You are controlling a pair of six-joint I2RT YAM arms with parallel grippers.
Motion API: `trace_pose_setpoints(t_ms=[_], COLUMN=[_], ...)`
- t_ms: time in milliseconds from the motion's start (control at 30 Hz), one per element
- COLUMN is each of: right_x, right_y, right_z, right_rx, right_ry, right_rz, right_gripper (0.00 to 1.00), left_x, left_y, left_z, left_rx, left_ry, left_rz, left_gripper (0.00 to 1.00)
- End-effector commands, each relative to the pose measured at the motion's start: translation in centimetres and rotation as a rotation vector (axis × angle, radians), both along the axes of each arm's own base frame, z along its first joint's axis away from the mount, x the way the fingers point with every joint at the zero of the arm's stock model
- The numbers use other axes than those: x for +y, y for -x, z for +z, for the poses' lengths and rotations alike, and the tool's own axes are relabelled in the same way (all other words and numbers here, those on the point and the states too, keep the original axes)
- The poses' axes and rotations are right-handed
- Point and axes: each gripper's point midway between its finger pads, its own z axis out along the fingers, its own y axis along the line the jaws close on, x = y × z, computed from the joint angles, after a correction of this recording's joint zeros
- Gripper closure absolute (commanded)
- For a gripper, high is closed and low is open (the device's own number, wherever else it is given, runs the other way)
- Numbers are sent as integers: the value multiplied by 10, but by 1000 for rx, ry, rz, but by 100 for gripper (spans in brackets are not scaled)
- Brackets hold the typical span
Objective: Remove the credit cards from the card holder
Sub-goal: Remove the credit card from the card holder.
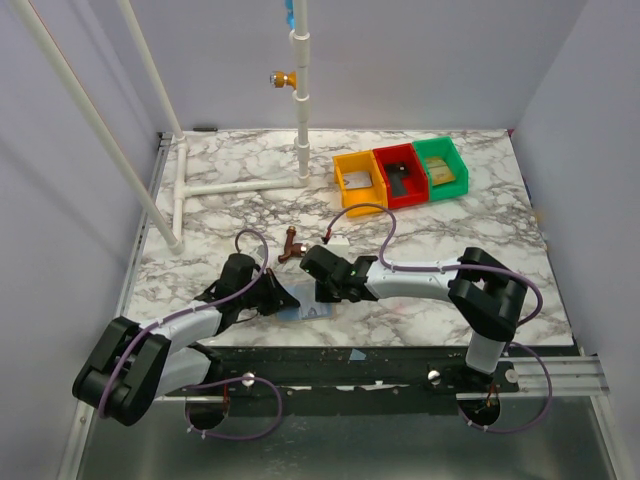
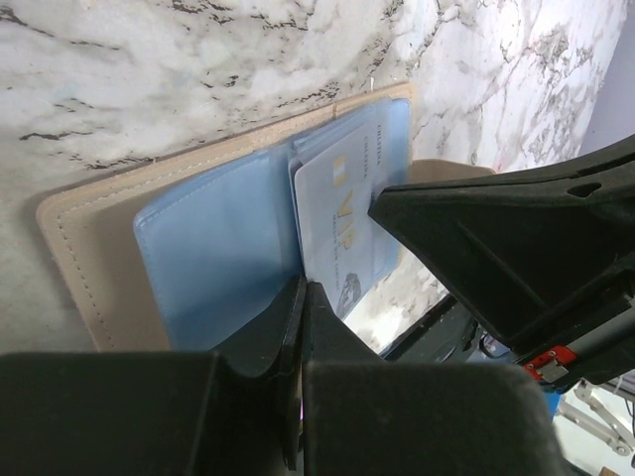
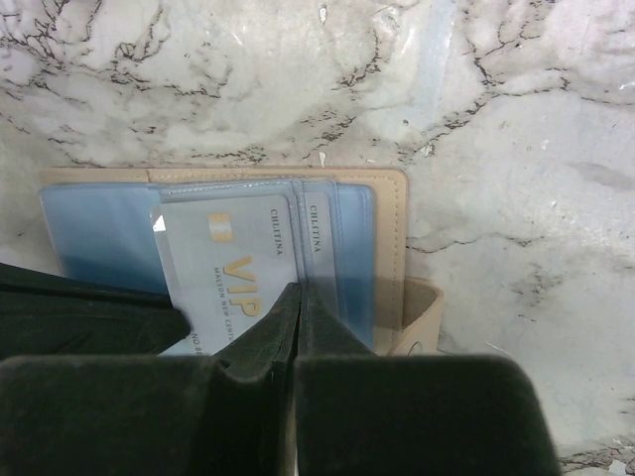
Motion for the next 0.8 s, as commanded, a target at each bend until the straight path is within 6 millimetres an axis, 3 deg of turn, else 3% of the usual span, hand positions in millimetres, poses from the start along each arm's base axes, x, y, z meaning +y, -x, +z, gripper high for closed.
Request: trace_pose_setpoints(t_ms=[0,300,767], right_x=[-59,-68,-63], right_y=[15,10,9], right_z=[-48,-45,-43], right_rx=[43,15,14], right_ry=[260,301,289], right_rz=[-25,-40,-21], right_gripper=[99,99,99], left_x=[-3,0,2], left_y=[5,4,4], left_z=[8,3,-1], left_rx=[-14,-4,8], left_ry=[42,25,12], left_rz=[-42,-37,-30], left_gripper=[100,100,100])
